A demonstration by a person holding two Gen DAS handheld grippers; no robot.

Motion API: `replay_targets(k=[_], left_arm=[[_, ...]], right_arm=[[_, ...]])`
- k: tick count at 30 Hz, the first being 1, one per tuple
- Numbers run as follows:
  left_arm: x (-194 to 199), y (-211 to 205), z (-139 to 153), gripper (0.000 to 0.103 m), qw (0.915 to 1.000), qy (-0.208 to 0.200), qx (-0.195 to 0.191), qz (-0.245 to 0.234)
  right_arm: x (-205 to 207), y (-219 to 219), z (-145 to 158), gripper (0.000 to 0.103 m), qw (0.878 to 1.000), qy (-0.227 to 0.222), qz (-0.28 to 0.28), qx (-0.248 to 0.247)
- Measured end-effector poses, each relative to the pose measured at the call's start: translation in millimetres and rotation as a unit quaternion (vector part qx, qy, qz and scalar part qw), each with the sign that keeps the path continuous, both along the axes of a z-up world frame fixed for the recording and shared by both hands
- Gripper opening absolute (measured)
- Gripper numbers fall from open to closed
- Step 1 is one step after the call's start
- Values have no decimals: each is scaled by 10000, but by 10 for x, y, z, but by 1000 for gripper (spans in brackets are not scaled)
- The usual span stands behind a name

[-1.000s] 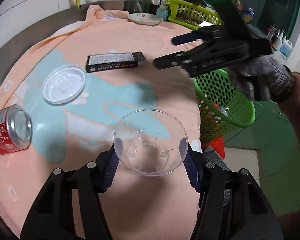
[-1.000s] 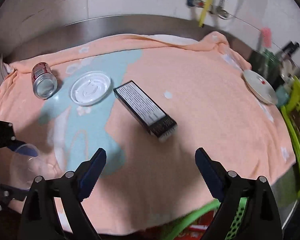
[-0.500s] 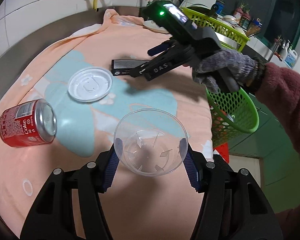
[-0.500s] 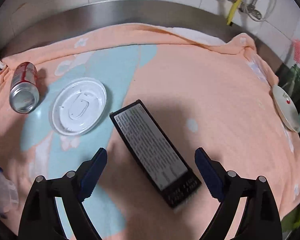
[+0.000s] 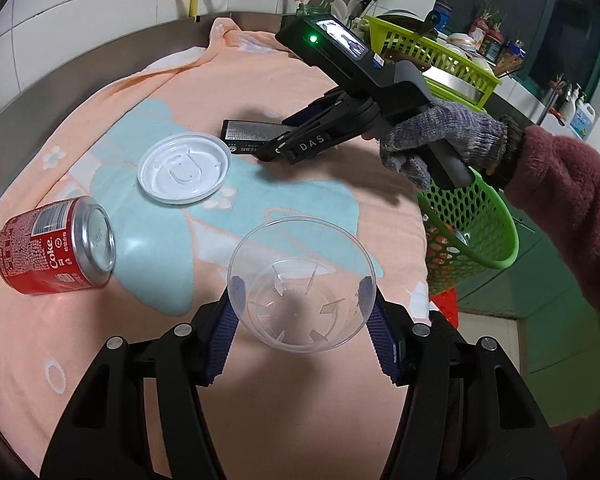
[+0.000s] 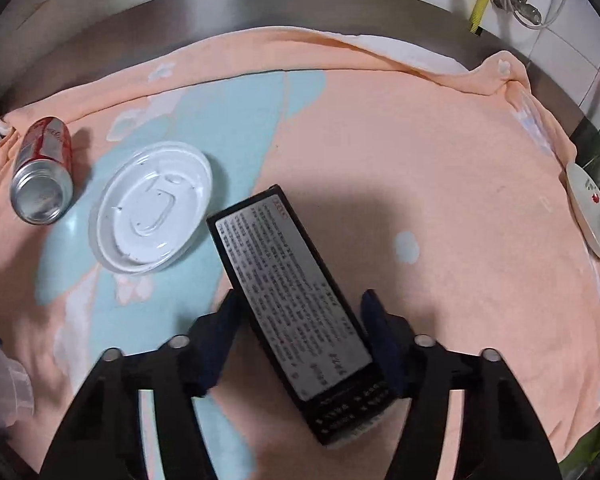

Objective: Collect trash
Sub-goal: 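Close the right tool on the black box and lift it, then carry the black box and clear cup over the basket and open both tools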

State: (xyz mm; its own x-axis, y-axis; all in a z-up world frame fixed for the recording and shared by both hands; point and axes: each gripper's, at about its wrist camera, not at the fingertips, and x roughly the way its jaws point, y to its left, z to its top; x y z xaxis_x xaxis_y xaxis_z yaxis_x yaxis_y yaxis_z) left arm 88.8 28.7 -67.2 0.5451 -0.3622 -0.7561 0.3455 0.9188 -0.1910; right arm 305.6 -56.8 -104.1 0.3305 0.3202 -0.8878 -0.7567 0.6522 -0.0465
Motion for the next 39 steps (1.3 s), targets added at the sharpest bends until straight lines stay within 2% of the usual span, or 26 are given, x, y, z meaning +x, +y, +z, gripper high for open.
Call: replay_targets(k=[11,17,22,25,30,31,36,39], left_arm=[[-36,-73,76,59,9999,-131,45,-65],[-88,-112,102,59,9998,-143,-58,-98],[-156,-127,137,59,9997,-192,-42,-123],[-166,-101,150,59,9997,-195,-53,-97],[-157,-67,130,59,9999,-167,-12,-40],[-150,-64,127,59,9999,-160,-13,-36],[-108,-72,157,59,9998,-180,-43,-28],[-85,-146,192,59,9997,-218,0,-126]], right_arm=[[-352,-309,79,48,9980,212,-419,418],[-565,-406,39,48,9975,252,-544,366],[-537,-357,29,49,9972,344,-544,376],[-523,-286,18,53,9978,300,-490,331],[-511,-243,-13,52,9981,193,-494,307],[-511,-258,0,48,9978,202,-507,366],[-600,-402,109,48,9957,208,-637,633],[-714,-687,279,48,9914,166,-899,939]])
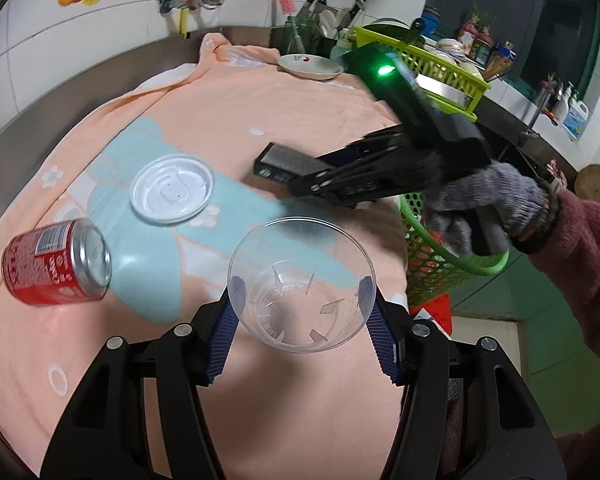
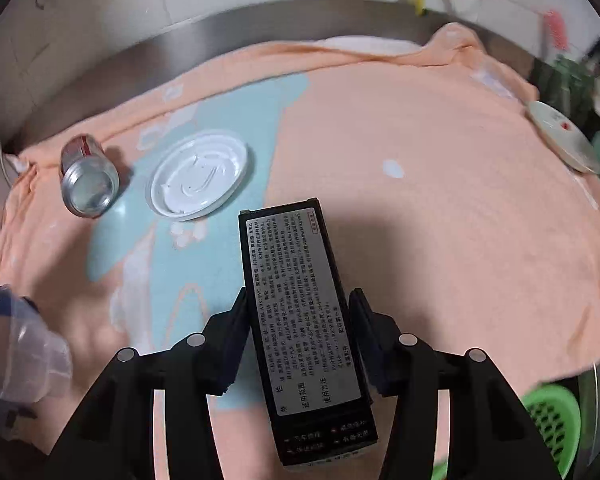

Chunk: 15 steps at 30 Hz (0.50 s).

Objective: Collect trash
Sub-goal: 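Carry the black box and clear cup over the basket and open both tools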

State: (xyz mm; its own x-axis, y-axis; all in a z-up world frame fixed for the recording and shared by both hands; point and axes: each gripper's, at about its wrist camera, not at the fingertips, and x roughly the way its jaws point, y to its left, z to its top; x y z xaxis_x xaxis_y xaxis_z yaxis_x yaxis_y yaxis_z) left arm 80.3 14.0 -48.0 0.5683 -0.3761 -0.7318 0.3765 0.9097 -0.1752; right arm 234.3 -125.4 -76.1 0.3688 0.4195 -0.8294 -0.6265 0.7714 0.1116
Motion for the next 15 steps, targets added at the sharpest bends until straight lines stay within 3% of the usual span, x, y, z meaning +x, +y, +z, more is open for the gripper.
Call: replay_targets(k=[7,15], left_arm=[[51,-340,111,59,9990,-129,-59,-426],[235,-898,156,59,9954,-67,-225,-932]], right_arm=[[-278,-1090,158,48,9951,-35,-985,52],[-515,-2386,-198,48,9691,309,-2432,-262]])
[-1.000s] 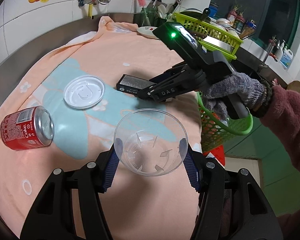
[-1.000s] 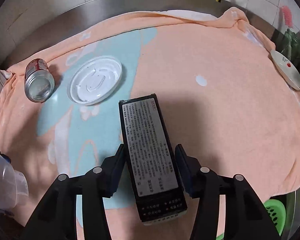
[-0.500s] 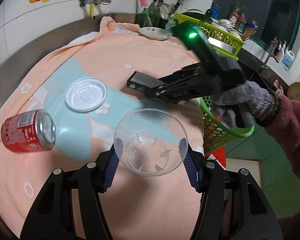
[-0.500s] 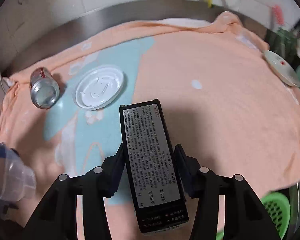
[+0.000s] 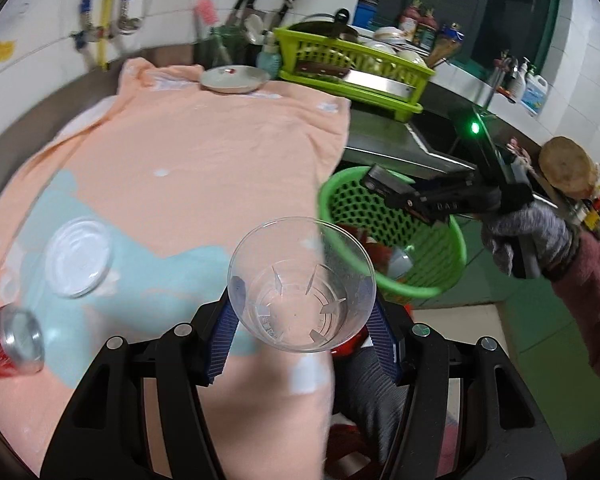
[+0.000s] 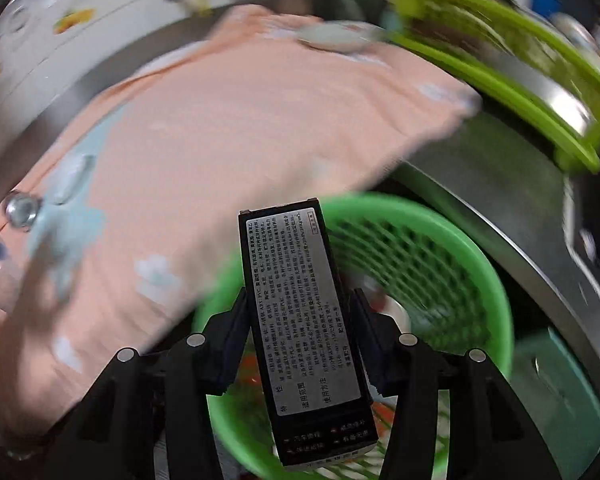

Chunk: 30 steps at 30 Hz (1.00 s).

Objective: Collect trash
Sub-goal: 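Carry the black box and clear cup over the basket and open both tools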

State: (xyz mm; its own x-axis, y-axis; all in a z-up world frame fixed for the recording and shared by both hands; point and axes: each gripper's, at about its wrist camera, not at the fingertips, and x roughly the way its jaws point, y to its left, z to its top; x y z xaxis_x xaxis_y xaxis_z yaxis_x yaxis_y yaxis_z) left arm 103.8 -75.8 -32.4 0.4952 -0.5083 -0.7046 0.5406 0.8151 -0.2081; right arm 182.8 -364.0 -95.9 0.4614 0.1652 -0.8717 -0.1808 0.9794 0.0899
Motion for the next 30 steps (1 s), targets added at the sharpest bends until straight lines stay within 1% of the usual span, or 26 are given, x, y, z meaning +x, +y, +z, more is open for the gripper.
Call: replay_targets(k=[4,7,13,19,22,24,27,30], left_arm=[[117,-296,-7,59,9999,-56,67,-142],[229,-525,-15,59,9996,-16,92,-257],[410,-975,-83,59,9984,111,175,-522],[535,-1313,-200,59,9972,229,226,-680],[607,-1456,-283,59,9962,321,281,-758],[644,-1537,-330,59,9956,351,319,-803],[693,-1620,-408,59,9950,423,357,-830],[754,-1720,-511,59,9941,497,421,-862]], right_arm=[[-69,-356,-256,48,9988,233,-428,-2],[-76,-456,-416,48,9980,358,-527,2],[-30,-482,-619,48,9972,511,-539,-2],[-33,-485,-738,49,9970,598,-487,50],[-33,-517,-787,49,9965,643,-506,155],[-47,-539,-798,50,9965,644,-482,211],[-87,-613,-796,53,9965,592,-541,253],[-145,-648,-743,53,9968,516,-547,276]])
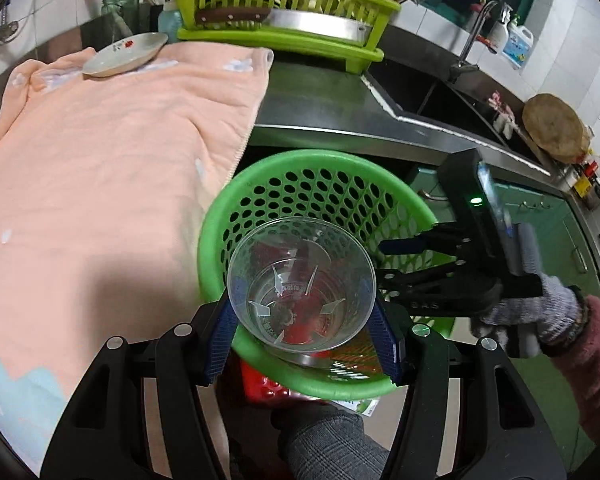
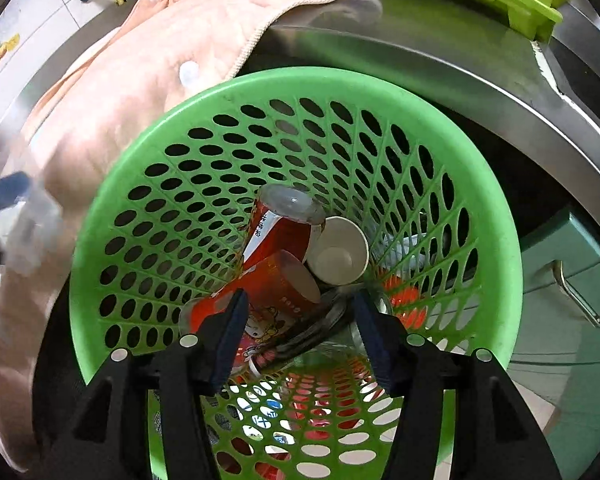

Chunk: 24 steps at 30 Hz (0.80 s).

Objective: Collect trash
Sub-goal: 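Carry the black box and clear cup over the basket and open both tools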

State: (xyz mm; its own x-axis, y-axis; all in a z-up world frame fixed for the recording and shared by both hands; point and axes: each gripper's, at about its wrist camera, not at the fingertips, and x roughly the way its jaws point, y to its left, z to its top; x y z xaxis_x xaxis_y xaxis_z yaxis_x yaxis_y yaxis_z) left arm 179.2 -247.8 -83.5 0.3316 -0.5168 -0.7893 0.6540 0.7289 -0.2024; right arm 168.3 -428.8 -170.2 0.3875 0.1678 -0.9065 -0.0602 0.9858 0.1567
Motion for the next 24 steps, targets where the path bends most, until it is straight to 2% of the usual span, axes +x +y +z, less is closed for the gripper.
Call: replay_targets(k=[4,10,18,20,24], left_arm=[[112,-148,-176,59,9998,131,167,-11],[227,-277,-371,60,9990,399,197,-27],[273,-293,-500,61,9984,498,253,78],[277,-275,-486,69,9984,541,144,86],[256,-245,-434,76,9986,511,57,97]], right_arm=[[-94,-28,159,54,9999,-166,0,37],[-206,-46,370,56,9992,-406,32,-23],[-258,-128,467,56,9980,-615,-123,-52],[-258,-133,483,56,9978,-651,-146,-56],[-277,-134,545,59,9968,-759,-255,1]])
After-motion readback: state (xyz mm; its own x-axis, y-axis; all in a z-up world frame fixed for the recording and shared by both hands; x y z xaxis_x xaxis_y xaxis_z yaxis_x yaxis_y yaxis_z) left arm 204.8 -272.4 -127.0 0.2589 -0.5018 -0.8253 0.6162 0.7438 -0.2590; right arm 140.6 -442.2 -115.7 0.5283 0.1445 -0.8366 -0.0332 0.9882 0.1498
